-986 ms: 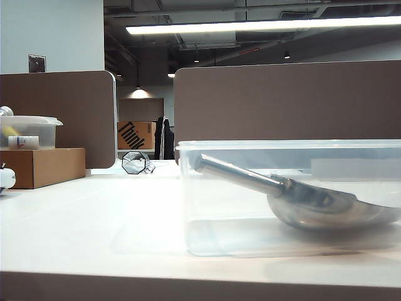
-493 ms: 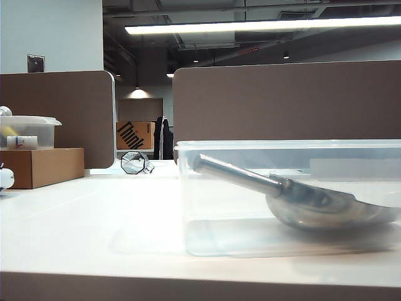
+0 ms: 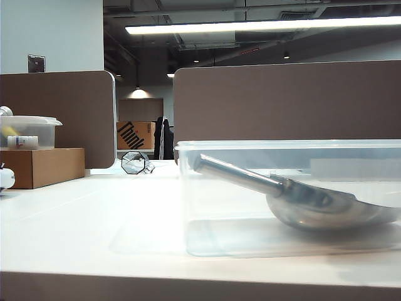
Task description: Pick up the metal ice scoop from the table and place it inside the transparent plastic box.
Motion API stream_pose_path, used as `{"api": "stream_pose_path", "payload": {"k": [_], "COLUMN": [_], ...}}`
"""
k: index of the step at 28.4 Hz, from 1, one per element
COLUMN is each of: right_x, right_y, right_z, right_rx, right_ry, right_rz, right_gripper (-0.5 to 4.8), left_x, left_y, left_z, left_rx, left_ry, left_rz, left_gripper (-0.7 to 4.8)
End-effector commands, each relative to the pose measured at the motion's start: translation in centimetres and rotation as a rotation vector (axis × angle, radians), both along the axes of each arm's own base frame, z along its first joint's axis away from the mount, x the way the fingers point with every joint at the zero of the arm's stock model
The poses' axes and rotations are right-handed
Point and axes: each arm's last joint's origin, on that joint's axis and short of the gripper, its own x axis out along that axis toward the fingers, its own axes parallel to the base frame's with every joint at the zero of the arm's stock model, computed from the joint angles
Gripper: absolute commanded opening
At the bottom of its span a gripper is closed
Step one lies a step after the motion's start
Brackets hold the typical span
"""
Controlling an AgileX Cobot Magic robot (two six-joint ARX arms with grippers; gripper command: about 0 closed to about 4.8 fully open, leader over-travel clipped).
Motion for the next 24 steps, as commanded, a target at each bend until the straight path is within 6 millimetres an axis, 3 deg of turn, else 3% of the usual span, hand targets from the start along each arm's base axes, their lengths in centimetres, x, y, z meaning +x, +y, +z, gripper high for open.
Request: {"api": "stream_pose_path", "payload": {"k": [1,24], "right_x": [0.0,0.0], "right_y": [-0.01,-0.26], "right_z": [0.19,0.19], "right_rx": [-0.002,-0.002], "right_ry": [-0.015,-0.016], "right_rz": [-0.004,-0.03], "right_gripper": [-0.01,-0.01], "left_x": [0.0,0.0], "left_y": [-0.03,-0.03], "left_z": [0.1,0.1], "left_rx": [0.0,0.0], "left_ry": [-0.011,-0.011], "left_rz": [-0.006,-0.006], "left_gripper": [-0.01,-0.01]}}
